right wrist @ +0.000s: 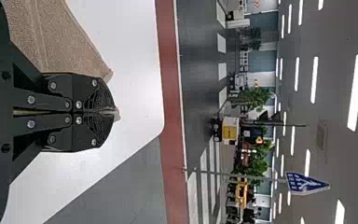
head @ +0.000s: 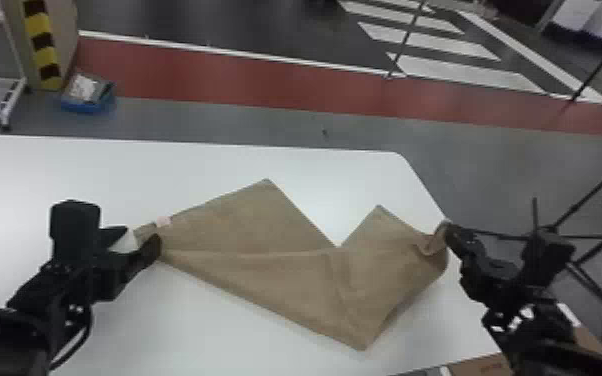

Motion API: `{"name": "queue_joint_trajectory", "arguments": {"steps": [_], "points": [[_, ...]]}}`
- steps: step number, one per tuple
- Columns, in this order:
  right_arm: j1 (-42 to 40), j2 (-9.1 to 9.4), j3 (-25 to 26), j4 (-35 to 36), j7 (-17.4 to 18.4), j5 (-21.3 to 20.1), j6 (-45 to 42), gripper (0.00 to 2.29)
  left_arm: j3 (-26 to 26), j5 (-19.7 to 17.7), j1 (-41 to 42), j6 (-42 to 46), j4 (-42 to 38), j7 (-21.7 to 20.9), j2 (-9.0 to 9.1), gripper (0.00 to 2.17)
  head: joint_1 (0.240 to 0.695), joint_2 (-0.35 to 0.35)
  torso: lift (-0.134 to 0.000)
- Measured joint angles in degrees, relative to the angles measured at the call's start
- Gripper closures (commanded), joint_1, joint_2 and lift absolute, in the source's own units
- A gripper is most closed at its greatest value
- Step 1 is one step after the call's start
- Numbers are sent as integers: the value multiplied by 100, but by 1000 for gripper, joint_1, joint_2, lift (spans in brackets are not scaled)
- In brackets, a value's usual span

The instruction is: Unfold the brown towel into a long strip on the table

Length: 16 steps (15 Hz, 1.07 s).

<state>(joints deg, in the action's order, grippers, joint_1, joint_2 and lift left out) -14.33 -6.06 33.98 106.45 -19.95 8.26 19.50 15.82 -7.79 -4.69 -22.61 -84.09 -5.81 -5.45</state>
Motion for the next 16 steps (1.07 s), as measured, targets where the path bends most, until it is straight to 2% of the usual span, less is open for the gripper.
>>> {"name": "queue_joint_trajectory", "arguments": {"steps": [4, 5, 8, 9, 12, 16], "points": [[0, -8, 16, -10, 0, 0, -9, 1652, 11, 15, -49, 33, 104, -23, 11, 667, 695, -350, -117], [0, -9, 19, -10, 0, 0, -16, 1652, 14, 30, -63, 41, 129, -31, 14, 772, 695, -350, -117], [0, -14, 22, -23, 0, 0, -67, 1652, 5, 19, -66, 150, 148, 46, 18, 1679, 695, -350, -117], [0, -17, 22, -26, 0, 0, -82, 1652, -20, -5, -45, 174, 131, 142, 18, 1744, 695, -350, -117], [8, -30, 3, -8, 0, -5, -91, 1652, -266, -59, 259, 231, -326, 252, 3, 1744, 695, -350, -117], [34, -142, -28, 254, -48, -107, 25, 1649, -766, -105, 1201, 102, -2226, 469, -29, 1744, 695, -350, -117]]}}
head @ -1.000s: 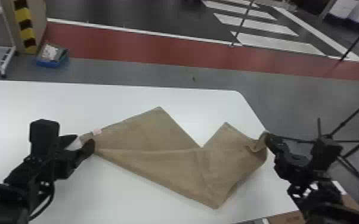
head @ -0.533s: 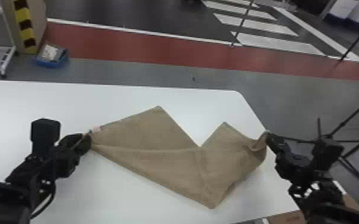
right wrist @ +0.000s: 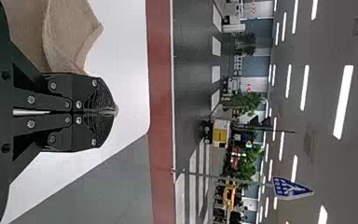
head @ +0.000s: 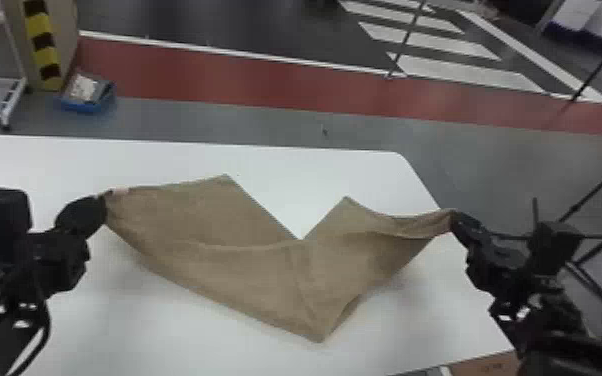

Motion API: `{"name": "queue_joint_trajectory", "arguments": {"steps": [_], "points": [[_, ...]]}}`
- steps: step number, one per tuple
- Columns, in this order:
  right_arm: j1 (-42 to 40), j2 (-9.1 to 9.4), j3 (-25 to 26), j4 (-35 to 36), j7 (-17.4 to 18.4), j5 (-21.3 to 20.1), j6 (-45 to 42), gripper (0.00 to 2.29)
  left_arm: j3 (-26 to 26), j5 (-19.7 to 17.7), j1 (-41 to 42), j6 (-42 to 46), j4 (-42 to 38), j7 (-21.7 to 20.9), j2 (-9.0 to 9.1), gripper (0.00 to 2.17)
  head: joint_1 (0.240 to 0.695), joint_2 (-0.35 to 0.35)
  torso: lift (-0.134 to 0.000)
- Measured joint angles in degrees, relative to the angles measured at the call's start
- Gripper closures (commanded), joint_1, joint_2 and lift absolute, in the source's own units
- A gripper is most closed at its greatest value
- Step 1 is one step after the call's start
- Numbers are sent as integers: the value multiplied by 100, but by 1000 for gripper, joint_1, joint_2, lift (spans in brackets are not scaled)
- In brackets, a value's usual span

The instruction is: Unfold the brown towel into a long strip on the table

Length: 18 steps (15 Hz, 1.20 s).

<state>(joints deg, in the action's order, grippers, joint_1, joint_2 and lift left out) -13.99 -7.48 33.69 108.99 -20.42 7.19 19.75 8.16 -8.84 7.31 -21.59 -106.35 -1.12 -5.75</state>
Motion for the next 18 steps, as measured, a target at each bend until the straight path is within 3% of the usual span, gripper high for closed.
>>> {"name": "queue_joint_trajectory", "arguments": {"steps": [6, 8, 10, 14, 16, 17, 18], "points": [[263, -292, 506, 452, -350, -14, 537, 1649, -941, -122, 940, -1186, -2526, 734, -5, 1744, 693, -333, -117], [201, -332, 599, 653, -692, 17, 646, 1649, -1147, -238, 1124, -1589, -3056, 894, -5, 1744, 689, -319, -117], [92, -334, 456, 846, -800, -24, 726, 1649, -1199, -277, 1236, -1719, -3377, 960, -5, 1744, 686, -300, -117], [550, -335, -429, 831, -796, -382, 1356, 1649, -1154, -290, 1117, -1738, -3329, 964, 20, 1744, 682, -223, -117], [1194, -311, -908, 495, -778, -683, 1617, 1652, -1187, -296, 701, -1726, -2852, 965, 17, 1744, 665, -178, -117], [1617, -299, -1160, 236, -747, -856, 1706, 1649, -1224, -310, 370, -1708, -2473, 972, 10, 1744, 633, -131, -117], [2038, -287, -1374, -53, -697, -1016, 1755, 1649, -1292, -347, 25, -1650, -2064, 984, 6, 1744, 633, -131, -117]]}}
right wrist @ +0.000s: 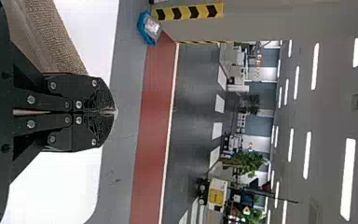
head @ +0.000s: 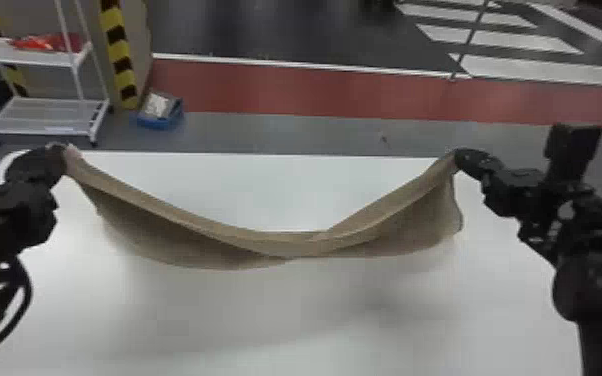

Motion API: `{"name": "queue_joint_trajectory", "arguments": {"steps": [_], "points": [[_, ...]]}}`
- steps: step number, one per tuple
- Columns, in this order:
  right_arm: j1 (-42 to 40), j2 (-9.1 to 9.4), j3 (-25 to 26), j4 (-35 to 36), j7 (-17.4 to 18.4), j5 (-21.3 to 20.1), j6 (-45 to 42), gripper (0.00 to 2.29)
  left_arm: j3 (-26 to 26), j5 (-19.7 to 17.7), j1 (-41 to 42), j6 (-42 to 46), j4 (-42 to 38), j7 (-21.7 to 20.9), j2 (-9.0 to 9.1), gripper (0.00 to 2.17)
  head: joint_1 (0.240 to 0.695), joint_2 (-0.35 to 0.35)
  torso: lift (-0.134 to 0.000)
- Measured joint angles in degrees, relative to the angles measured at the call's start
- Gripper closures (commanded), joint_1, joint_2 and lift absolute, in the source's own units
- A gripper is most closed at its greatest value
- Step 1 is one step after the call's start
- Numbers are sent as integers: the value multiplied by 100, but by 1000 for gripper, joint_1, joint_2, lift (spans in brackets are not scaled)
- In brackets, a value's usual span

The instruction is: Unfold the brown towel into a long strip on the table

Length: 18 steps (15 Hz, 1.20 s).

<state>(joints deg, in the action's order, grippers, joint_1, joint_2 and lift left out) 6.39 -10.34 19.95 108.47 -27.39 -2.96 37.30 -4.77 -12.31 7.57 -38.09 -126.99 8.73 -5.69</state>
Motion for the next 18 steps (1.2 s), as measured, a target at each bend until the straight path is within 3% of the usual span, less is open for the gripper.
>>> {"name": "queue_joint_trajectory", "arguments": {"steps": [3, 4, 5, 7, 11, 15, 16, 18], "points": [[1118, 46, -303, -985, 165, -287, -37, 1652, -319, -276, -994, 195, 1096, -68, -58, 1740, 563, -68, -117], [1496, 49, -324, -1369, 203, -308, -114, 1652, -378, -409, -1375, 203, 1409, -84, -171, 1740, 540, -58, -117], [1783, 50, -325, -1673, 236, -312, -234, 1649, -404, -536, -1698, 201, 1653, -93, -286, 1740, 488, -45, -117], [2227, 50, -288, -2143, 254, -309, -520, 1649, -521, -798, -2238, 198, 2024, -166, -440, 1740, 447, -37, -117], [2167, -36, -101, -2115, 98, -138, -613, 1649, -806, -1303, -2091, -13, 1533, -173, -525, 1740, 415, -37, -117], [733, -265, 277, -1328, -319, 303, -682, 1649, -777, -1173, -593, -252, 226, -66, -407, 1733, 526, -78, -117], [341, -273, 427, -1203, -442, 407, -756, 1649, -709, -1050, -175, -243, -15, 7, -341, 1733, 597, -101, -117], [-284, -271, 676, -1007, -714, 507, -863, 1649, -543, -801, 497, -208, -355, 221, -216, 1733, 673, -125, -117]]}}
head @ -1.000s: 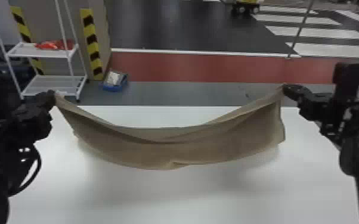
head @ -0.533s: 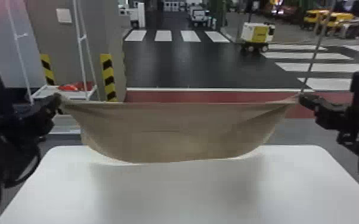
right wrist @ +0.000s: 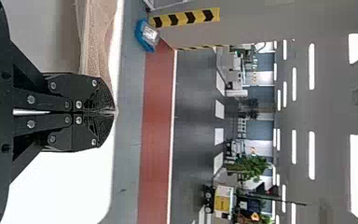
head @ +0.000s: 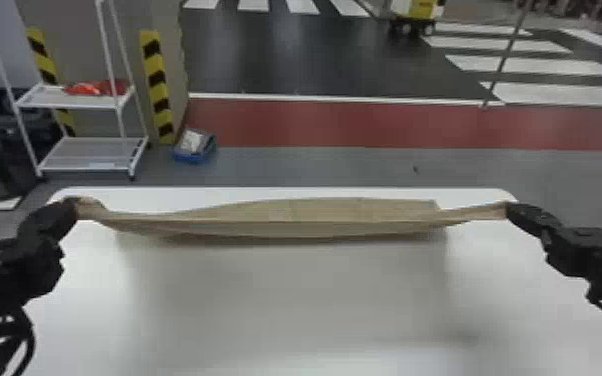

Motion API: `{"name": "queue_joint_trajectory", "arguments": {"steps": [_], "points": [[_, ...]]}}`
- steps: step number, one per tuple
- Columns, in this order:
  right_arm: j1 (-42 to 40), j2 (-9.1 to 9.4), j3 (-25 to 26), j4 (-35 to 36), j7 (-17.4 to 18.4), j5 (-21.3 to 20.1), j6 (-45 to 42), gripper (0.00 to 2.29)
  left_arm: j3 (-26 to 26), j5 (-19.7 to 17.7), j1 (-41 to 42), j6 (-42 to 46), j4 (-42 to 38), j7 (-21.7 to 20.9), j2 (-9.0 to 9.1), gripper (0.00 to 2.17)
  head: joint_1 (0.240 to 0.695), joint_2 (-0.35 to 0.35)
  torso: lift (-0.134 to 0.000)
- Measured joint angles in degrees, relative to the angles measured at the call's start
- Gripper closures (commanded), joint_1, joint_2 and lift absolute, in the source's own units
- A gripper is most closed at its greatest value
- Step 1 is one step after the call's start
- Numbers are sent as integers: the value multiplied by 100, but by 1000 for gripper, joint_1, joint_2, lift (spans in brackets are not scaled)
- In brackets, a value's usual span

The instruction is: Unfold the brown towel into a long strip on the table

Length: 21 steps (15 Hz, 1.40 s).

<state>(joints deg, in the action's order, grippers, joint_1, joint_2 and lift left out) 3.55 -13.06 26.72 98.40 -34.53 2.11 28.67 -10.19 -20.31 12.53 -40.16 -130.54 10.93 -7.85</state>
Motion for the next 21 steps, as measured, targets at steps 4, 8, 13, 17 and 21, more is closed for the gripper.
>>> {"name": "queue_joint_trajectory", "arguments": {"steps": [4, 8, 13, 17, 21], "points": [[-1228, 49, 751, 567, -794, 159, -201, 1649, 464, 496, 1388, 115, -997, 989, 156, 1733, 695, -187, -117], [-1880, 66, 1381, 718, -1240, 536, -250, 1649, 1068, 1194, 2096, -136, -1620, 1668, 154, 1730, 695, -252, -117], [-1572, -6, 1246, 783, -1119, 272, 434, 1649, 1253, 1412, 1785, -1059, -1641, 1693, 152, 1727, 695, -272, -117], [-242, -33, 355, 156, -858, -763, 1376, 1649, 1188, 1490, 677, -2156, -780, 1703, 158, 1669, 695, -197, -117], [873, -77, -295, -791, -717, -1330, 1723, 1649, 1074, 1447, -335, -2452, 330, 1697, 159, 1673, 695, -126, -117]]}}
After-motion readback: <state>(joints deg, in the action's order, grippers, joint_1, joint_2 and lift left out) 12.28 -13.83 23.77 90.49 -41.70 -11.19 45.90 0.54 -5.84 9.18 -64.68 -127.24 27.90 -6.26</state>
